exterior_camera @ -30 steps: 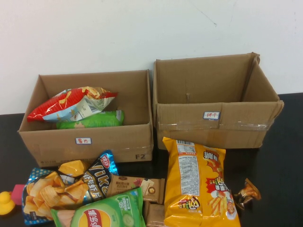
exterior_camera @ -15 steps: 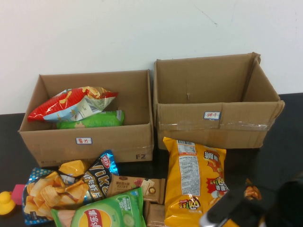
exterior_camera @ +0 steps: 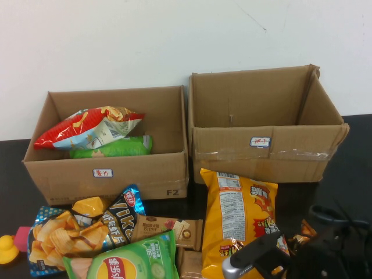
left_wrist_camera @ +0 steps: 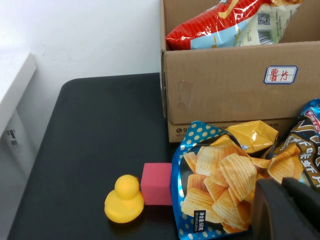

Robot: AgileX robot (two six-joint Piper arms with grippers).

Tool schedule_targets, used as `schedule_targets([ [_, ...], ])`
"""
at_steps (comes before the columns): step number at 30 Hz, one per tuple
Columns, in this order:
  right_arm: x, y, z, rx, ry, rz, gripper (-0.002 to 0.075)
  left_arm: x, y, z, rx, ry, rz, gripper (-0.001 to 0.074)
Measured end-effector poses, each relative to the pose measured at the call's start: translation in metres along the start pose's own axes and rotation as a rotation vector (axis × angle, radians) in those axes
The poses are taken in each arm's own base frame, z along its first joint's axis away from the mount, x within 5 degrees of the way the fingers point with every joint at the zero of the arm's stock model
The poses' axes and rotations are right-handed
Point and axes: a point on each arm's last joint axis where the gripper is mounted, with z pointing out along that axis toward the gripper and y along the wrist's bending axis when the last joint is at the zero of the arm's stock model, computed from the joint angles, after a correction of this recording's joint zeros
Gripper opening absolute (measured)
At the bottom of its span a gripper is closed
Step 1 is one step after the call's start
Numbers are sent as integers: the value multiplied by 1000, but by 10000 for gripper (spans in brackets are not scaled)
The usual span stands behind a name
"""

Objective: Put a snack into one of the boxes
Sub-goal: Pick up the biscuit

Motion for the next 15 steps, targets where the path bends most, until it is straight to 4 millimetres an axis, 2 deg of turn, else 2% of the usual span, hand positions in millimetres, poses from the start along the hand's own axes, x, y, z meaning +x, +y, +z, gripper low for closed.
schedule_targets([
  [9,-3,-6,23,43,-3,-48,644,0,0,0,0,0,0,-1],
  [15,-3,-10,30,59,10,-64,643,0,0,0,0,0,0,-1],
])
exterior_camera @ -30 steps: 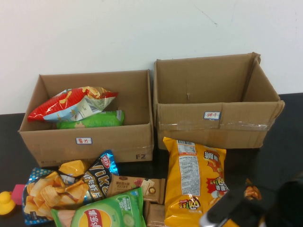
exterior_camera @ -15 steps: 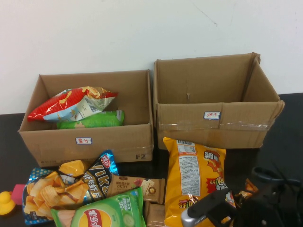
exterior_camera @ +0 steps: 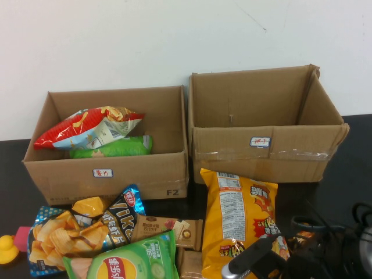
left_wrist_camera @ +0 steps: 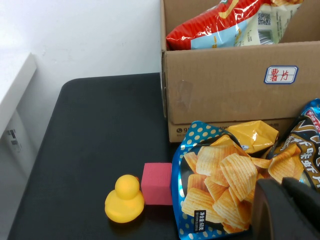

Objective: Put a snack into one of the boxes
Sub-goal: Pick up the biscuit, then place the biscuit in the biscuit box

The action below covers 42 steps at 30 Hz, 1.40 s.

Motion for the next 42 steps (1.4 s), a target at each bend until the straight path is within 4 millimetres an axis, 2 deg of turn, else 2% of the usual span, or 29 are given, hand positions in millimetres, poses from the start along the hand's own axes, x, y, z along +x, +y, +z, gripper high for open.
schedule_targets([
  [5,0,-3,6,13,0,-19,596,0,0,0,0,0,0,-1],
  [8,0,-3,9,21,8,-56,494,0,0,0,0,0,0,-1],
  [12,1,-4,10,27,14,-77,276,0,0,0,0,0,0,-1],
  [13,1,-4,10,27,17,-78,245,0,0,0,0,0,0,-1],
  [16,2,-3,2,24,23,-76,246,0,0,0,0,2,0,-1],
  [20,3,5,-35,6,-19,-101,244,0,0,0,0,2,0,-1],
  [24,4,12,-91,-23,-190,-119,244,0,0,0,0,2,0,-1],
  [26,4,9,-119,-13,-313,-139,244,0,0,0,0,2,0,-1],
  [29,-3,-6,-164,59,-521,-169,244,0,0,0,0,2,0,-1],
  [32,-23,-31,-205,174,-688,-166,244,0,0,0,0,2,0,-1],
  [34,-38,-51,-225,258,-750,-146,244,0,0,0,0,2,0,-1],
  [38,-72,-88,-238,351,-789,-82,243,0,0,0,0,4,0,-1],
  [42,-112,-119,-226,382,-765,-30,242,0,0,0,0,2,0,-1],
])
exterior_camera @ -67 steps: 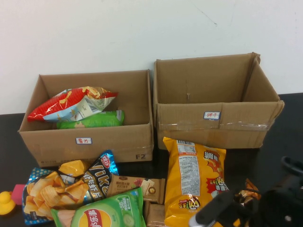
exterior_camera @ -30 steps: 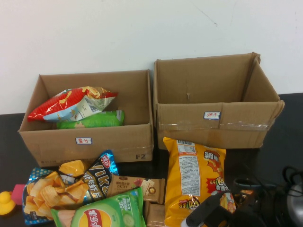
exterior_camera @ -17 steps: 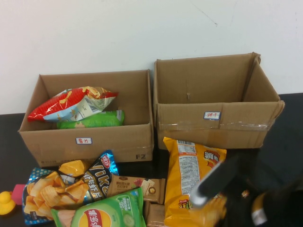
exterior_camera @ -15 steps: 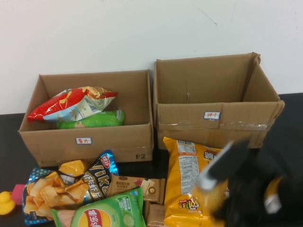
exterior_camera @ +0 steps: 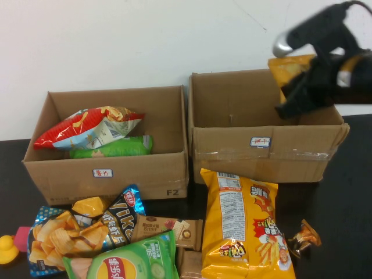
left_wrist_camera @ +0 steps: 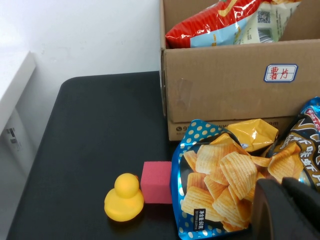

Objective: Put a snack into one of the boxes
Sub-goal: Place the biscuit in the biscuit box, then pick up the biscuit

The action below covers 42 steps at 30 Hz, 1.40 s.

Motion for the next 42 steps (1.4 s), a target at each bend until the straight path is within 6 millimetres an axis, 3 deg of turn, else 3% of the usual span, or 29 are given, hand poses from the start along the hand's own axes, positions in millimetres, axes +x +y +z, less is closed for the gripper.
schedule_targets([
  [6,-8,-12,67,20,55,19,246,0,0,0,0,2,0,-1],
  [9,-5,-15,92,23,116,24,363,0,0,0,0,2,0,-1],
  [13,-10,-19,96,30,208,31,558,0,0,0,0,2,0,-1],
  [16,-20,-24,85,42,257,43,578,0,0,0,0,2,0,-1],
  [20,-28,-31,59,42,359,17,484,0,0,0,0,2,0,-1],
  [25,-27,-31,19,-17,460,6,230,0,0,0,0,2,0,-1],
  [28,-16,-23,-1,-73,482,33,91,0,0,0,0,2,0,-1],
  [30,-1,-16,-9,-117,505,36,42,0,0,0,0,2,0,-1],
  [34,33,1,-21,-248,566,-33,8,0,0,0,0,2,0,-1],
  [38,69,20,-17,-419,637,-143,11,0,0,0,0,2,0,-1],
  [42,94,35,0,-536,677,-194,121,0,0,0,0,2,0,-1],
])
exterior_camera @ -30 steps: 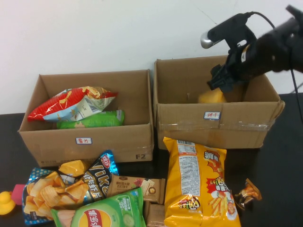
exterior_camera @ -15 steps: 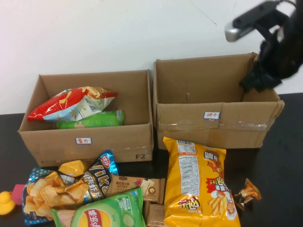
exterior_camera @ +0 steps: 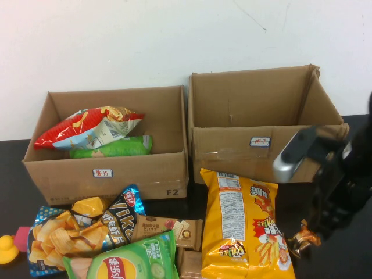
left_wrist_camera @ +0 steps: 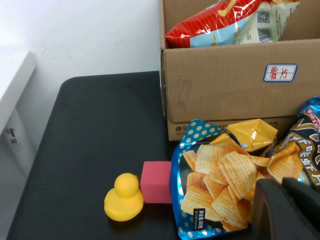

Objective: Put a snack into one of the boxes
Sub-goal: Pick up the biscuit

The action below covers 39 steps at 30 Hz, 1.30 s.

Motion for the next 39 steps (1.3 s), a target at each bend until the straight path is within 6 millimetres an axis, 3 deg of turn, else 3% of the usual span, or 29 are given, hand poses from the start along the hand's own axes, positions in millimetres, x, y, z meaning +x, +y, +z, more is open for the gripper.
schedule_targets([
  [6,-8,-14,46,-23,20,1,521,0,0,0,0,0,0,-1],
  [8,-10,-19,59,-14,25,9,600,0,0,0,0,0,0,-1],
  [18,-6,-50,115,130,97,139,652,0,0,0,0,0,0,-1],
  [27,-2,-59,151,123,104,186,619,0,0,0,0,0,0,-1],
  [30,-2,-57,154,103,103,216,501,0,0,0,0,0,0,-1],
  [36,-1,-55,148,93,114,250,130,0,0,0,0,0,0,-1],
  [39,-2,-51,125,96,120,245,124,0,0,0,0,0,0,-1],
])
